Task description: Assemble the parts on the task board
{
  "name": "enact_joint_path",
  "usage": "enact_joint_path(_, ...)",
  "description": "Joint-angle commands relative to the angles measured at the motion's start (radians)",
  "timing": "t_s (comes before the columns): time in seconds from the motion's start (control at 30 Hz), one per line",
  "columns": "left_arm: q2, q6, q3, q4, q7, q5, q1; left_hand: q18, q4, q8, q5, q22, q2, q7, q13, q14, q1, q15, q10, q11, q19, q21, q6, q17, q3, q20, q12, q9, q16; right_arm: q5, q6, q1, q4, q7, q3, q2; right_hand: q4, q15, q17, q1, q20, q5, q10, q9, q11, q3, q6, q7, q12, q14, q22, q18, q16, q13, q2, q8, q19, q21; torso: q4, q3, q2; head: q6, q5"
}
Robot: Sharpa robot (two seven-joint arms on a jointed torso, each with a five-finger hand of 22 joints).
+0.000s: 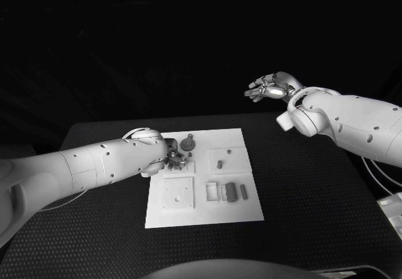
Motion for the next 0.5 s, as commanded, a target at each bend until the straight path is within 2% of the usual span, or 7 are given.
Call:
enact_joint_path(0.03, -0.001, 0.018, -0.003, 0.002, -0.002, -0.031, -0.005, 0.02, -0.008, 0.001, 0.006, 0.021, 0.007, -0.074, -0.002, 0.057, 0.018, -0.066, -0.02, -0.026, 0.037, 0.007, 0.088, -0.002, 0.015, -0.039, 0.007, 0.0, 0.004, 0.001, 0.017, 0.0, 0.002, 0.013, 0.001, -0.001, 0.002, 0.006, 0.002, 0.008, 0.006, 0.0, -0.079, -0.002, 0.076, -0.007, 0.009, 0.053, -0.004, 0.005, -0.001, -0.016, -0.004, -0.002, 0.006, 0.007, -0.003, -0.005, -0.0002, -0.0005, 0.0, 0.0, -0.001)
enact_joint_path(0.5, -0.003, -0.003, -0.003, 0.014, 0.001, -0.031, -0.012, 0.019, -0.004, -0.001, -0.014, 0.02, 0.01, -0.072, -0.008, 0.053, 0.015, -0.065, -0.024, -0.024, 0.034, 0.006, 0.083, -0.01, 0.011, -0.039, 0.007, -0.002, 0.007, 0.0, 0.019, 0.0, 0.007, 0.014, 0.001, -0.003, 0.003, 0.007, 0.004, 0.009, 0.007, 0.0, -0.077, -0.004, 0.076, -0.009, 0.009, 0.054, -0.004, 0.003, -0.001, -0.017, -0.011, -0.008, 0.006, 0.007, -0.005, -0.01, 0.0001, -0.0001, 0.0, -0.001, -0.001)
